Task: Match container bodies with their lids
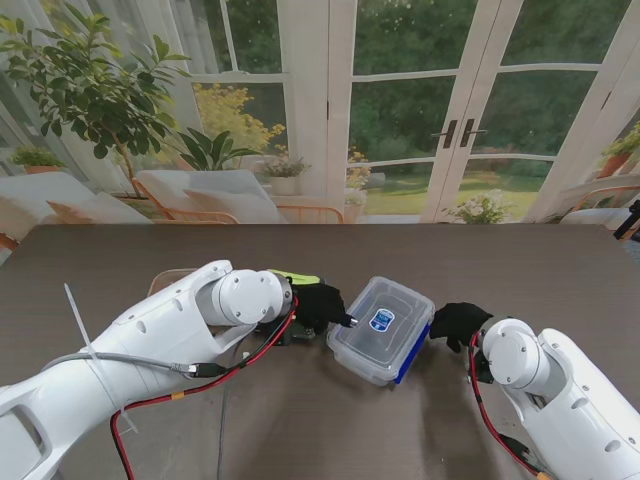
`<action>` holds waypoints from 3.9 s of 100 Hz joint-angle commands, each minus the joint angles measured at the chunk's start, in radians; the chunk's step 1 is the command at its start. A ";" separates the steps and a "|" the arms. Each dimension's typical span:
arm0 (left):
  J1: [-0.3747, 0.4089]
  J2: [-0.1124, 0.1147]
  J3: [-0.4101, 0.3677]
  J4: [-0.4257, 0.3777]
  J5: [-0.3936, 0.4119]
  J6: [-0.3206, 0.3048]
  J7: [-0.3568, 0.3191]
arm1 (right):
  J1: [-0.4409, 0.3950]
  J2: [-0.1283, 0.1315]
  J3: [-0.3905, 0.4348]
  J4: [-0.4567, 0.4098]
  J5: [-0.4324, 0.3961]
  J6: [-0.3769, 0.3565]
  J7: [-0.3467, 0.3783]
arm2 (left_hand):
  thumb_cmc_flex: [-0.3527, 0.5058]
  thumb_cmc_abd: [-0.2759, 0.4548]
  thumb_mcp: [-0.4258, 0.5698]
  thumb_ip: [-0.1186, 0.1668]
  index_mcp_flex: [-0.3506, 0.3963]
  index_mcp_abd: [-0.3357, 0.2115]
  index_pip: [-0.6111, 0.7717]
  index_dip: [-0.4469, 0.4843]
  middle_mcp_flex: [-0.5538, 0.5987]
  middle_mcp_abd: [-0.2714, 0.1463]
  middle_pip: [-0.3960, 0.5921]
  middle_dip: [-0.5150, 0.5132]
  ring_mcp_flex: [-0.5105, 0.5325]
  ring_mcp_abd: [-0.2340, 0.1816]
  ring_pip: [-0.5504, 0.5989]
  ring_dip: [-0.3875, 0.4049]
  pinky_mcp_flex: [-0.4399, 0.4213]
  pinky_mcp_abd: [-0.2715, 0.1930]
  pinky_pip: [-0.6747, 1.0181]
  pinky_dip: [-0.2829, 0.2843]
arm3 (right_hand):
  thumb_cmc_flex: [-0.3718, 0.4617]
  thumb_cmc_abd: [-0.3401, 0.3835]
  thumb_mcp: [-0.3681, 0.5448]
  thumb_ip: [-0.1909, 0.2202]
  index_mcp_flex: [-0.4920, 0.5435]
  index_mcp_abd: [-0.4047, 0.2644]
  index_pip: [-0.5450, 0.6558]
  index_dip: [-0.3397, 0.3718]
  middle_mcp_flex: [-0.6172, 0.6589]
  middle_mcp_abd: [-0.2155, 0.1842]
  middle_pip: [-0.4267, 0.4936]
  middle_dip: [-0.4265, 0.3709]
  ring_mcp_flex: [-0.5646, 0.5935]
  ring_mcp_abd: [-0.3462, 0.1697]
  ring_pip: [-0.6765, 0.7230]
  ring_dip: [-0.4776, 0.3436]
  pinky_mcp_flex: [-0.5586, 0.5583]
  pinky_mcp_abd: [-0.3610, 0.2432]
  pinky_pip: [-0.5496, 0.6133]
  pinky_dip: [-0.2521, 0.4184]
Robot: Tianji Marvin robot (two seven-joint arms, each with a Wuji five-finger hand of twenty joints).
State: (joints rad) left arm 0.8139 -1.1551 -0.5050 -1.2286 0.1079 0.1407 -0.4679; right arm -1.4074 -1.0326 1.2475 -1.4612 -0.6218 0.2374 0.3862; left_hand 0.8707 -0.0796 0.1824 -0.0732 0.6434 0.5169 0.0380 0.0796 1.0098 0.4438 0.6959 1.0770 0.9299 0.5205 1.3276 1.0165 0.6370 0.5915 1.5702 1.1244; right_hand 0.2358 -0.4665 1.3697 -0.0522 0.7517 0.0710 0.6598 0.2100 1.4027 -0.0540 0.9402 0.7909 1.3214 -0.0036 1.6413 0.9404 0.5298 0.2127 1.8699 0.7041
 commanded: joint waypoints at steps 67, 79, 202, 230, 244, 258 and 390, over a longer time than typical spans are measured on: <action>0.089 0.021 -0.020 -0.115 -0.038 -0.013 -0.047 | 0.089 0.003 -0.054 0.069 0.008 -0.043 0.042 | 0.059 0.060 -0.065 0.029 0.022 -0.091 0.002 -0.005 0.004 0.021 0.004 0.011 0.013 0.038 0.012 -0.003 0.002 -0.042 0.057 -0.009 | -0.023 0.031 0.003 0.017 -0.051 -0.016 0.004 0.020 0.046 0.073 0.020 -0.011 -0.007 -0.024 0.031 -0.003 0.638 0.042 0.026 -0.013; 0.092 0.019 -0.021 -0.118 -0.043 -0.017 -0.042 | 0.105 0.004 -0.067 0.082 0.005 -0.052 0.046 | 0.063 0.062 -0.071 0.030 0.023 -0.092 0.003 -0.005 0.004 0.020 0.004 0.011 0.013 0.039 0.012 -0.003 0.000 -0.042 0.055 -0.007 | -0.024 0.033 0.000 0.015 -0.055 -0.017 0.003 0.020 0.045 0.072 0.013 -0.013 -0.007 -0.020 0.027 -0.005 0.636 0.051 0.016 -0.017; 0.184 0.058 -0.164 -0.178 0.082 0.001 -0.008 | 0.111 0.004 -0.089 -0.060 -0.323 -0.188 -0.056 | 0.091 0.070 -0.120 0.035 0.068 -0.103 0.017 0.001 0.000 0.021 -0.045 -0.025 -0.002 0.046 -0.034 -0.016 -0.003 -0.038 0.048 0.004 | -0.112 -0.118 -0.269 -0.051 -0.262 -0.166 0.024 0.044 -0.779 0.085 -0.280 -0.286 -0.507 0.089 -0.928 -0.412 -0.104 0.001 -0.607 -0.062; 0.206 0.045 -0.182 -0.181 0.094 0.002 0.045 | 0.104 0.005 -0.102 -0.050 -0.333 -0.229 -0.077 | 0.092 0.068 -0.123 0.035 0.090 -0.098 0.023 0.005 0.001 0.023 -0.091 -0.070 -0.015 0.058 -0.090 -0.039 -0.012 -0.034 0.032 -0.007 | -0.109 -0.175 -0.280 -0.070 -0.306 -0.179 0.025 0.042 -0.837 0.077 -0.339 -0.379 -0.621 0.116 -1.187 -0.559 -0.227 0.012 -0.793 -0.150; 0.200 0.034 -0.168 -0.165 0.076 0.008 0.062 | 0.090 0.008 -0.100 -0.051 -0.339 -0.238 -0.068 | 0.092 0.066 -0.122 0.036 0.088 -0.092 0.022 0.005 0.001 0.027 -0.113 -0.092 -0.018 0.059 -0.102 -0.045 -0.015 -0.032 0.029 -0.010 | -0.108 -0.204 -0.287 -0.077 -0.356 -0.182 0.006 0.034 -0.888 0.072 -0.360 -0.394 -0.674 0.117 -1.231 -0.579 -0.267 0.007 -0.825 -0.161; 0.205 0.023 -0.152 -0.159 0.073 0.016 0.090 | 0.073 0.009 -0.100 -0.049 -0.355 -0.250 -0.074 | 0.088 0.063 -0.123 0.035 0.086 -0.091 0.021 0.005 0.003 0.025 -0.114 -0.097 -0.013 0.060 -0.107 -0.048 -0.005 -0.029 0.030 -0.012 | -0.115 -0.227 -0.292 -0.086 -0.420 -0.184 -0.017 0.023 -0.938 0.066 -0.371 -0.403 -0.715 0.107 -1.252 -0.587 -0.297 -0.001 -0.844 -0.163; 0.217 0.035 -0.118 -0.215 0.023 0.040 0.033 | -0.006 0.007 -0.081 -0.030 -0.386 -0.277 -0.161 | 0.086 0.066 -0.114 0.034 0.106 -0.079 0.027 0.008 0.006 0.037 -0.143 -0.127 -0.022 0.069 -0.130 -0.059 -0.021 -0.024 0.017 -0.024 | -0.111 -0.241 -0.280 -0.088 -0.534 -0.168 -0.024 -0.016 -0.995 0.070 -0.351 -0.427 -0.716 0.119 -1.254 -0.595 -0.320 0.001 -0.883 -0.147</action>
State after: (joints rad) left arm 1.0329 -1.1119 -0.6308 -1.4396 0.1414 0.1774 -0.4174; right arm -1.3929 -1.0237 1.1684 -1.4967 -1.0062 -0.0337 0.2104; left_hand 0.9311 -0.0400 0.0778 -0.0728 0.7386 0.4406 0.0584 0.0837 1.0099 0.4509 0.5589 0.9558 0.9272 0.5234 1.2249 0.9664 0.6212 0.5917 1.5674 1.1145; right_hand 0.1335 -0.6578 1.0908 -0.1215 0.2589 -0.0982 0.6315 0.2060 0.4177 -0.0196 0.5768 0.3803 0.5973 0.1236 0.3834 0.3480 0.5111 0.2257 1.0093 0.5569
